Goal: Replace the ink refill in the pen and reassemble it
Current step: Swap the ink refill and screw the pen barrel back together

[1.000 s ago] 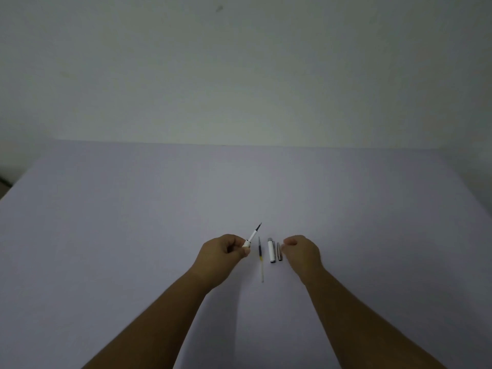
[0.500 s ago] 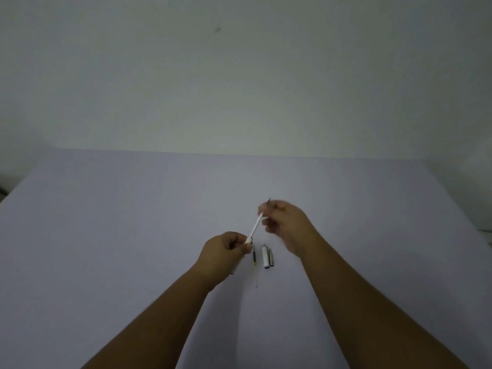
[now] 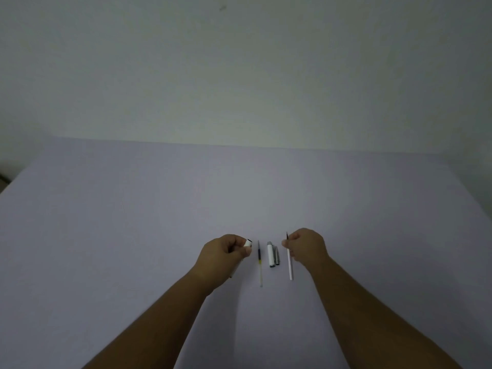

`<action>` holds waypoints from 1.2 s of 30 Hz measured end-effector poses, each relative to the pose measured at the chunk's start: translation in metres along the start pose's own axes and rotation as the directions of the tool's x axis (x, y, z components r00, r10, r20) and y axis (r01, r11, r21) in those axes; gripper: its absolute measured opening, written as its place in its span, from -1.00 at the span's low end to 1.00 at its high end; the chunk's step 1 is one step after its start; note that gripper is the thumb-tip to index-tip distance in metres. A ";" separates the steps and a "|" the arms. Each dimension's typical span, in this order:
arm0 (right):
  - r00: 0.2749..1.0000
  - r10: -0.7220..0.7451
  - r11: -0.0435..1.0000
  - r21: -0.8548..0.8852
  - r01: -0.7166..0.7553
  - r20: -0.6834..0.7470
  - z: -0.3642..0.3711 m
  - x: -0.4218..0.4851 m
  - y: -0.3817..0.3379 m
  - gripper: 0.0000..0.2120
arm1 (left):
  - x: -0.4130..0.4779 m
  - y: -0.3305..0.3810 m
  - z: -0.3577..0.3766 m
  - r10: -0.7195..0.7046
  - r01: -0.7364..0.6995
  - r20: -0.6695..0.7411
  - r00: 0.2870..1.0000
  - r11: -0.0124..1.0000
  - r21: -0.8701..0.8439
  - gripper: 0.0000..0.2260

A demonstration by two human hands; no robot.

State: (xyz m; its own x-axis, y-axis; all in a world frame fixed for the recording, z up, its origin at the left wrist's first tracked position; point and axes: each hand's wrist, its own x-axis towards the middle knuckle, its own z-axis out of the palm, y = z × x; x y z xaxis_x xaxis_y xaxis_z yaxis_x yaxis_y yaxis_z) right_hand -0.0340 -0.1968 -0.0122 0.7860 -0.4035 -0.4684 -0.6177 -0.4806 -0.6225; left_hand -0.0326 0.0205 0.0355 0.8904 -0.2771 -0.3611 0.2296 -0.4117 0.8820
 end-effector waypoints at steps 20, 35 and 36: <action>0.965 -0.221 0.975 -0.066 0.214 -0.142 0.017 -0.012 0.004 -0.94 | -0.004 -0.013 -0.003 -0.020 0.020 -0.031 0.999 1.000 -0.016 -0.97; 0.519 -0.694 0.139 -0.615 0.776 0.499 0.039 -0.029 -0.010 -0.87 | -0.013 -0.021 -0.018 -0.019 0.018 -0.082 0.996 1.000 -0.007 -0.94; 0.509 -0.701 0.147 -0.597 0.788 0.500 0.040 -0.029 -0.010 -0.88 | -0.013 -0.022 -0.018 -0.019 0.018 -0.084 0.996 1.000 -0.005 -0.94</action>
State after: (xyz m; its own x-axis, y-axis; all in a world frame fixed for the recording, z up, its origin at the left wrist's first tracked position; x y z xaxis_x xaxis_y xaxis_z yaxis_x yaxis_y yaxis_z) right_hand -0.0496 -0.1494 -0.0174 0.8461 0.5204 -0.1153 0.5134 -0.8538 -0.0863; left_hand -0.0420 0.0488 0.0267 0.9157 -0.1958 -0.3510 0.2479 -0.4123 0.8767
